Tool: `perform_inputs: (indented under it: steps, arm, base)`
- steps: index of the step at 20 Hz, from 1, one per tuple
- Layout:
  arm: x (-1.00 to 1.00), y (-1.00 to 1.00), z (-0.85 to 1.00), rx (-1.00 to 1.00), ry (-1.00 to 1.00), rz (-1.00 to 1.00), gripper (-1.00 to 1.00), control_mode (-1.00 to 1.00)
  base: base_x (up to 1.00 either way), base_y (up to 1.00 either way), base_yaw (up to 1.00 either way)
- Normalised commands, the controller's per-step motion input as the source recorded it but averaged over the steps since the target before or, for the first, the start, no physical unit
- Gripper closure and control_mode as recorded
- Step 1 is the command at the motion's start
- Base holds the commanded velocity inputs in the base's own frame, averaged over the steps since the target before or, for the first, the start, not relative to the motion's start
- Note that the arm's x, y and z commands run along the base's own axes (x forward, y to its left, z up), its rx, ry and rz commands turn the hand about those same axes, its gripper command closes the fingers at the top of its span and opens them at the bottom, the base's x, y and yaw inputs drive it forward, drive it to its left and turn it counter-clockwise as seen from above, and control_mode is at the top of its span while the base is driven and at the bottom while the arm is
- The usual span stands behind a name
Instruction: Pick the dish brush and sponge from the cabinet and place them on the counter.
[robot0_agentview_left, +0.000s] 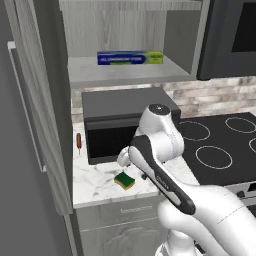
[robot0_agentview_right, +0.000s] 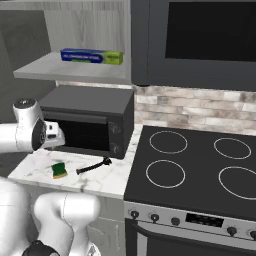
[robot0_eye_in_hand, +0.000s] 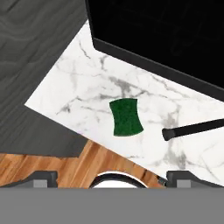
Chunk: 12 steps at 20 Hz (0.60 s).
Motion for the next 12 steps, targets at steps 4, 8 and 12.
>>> perform_inputs:
  steps: [4, 8, 12]
  arm:
    - [-0.74, -0.32, 0.28, 0.0, -0.38, 0.03, -1.0, -1.0]
    - [-0.68, -0.67, -0.13, 0.1, -0.21, 0.02, -1.0, -1.0]
    - [-0.54, -0.76, -0.08, 0.17, -0.29, 0.0, -1.0, -1.0]
  base:
    - [0.0, 0.0, 0.0]
    - [0.0, 0.0, 0.0]
    - [0.0, 0.0, 0.0]
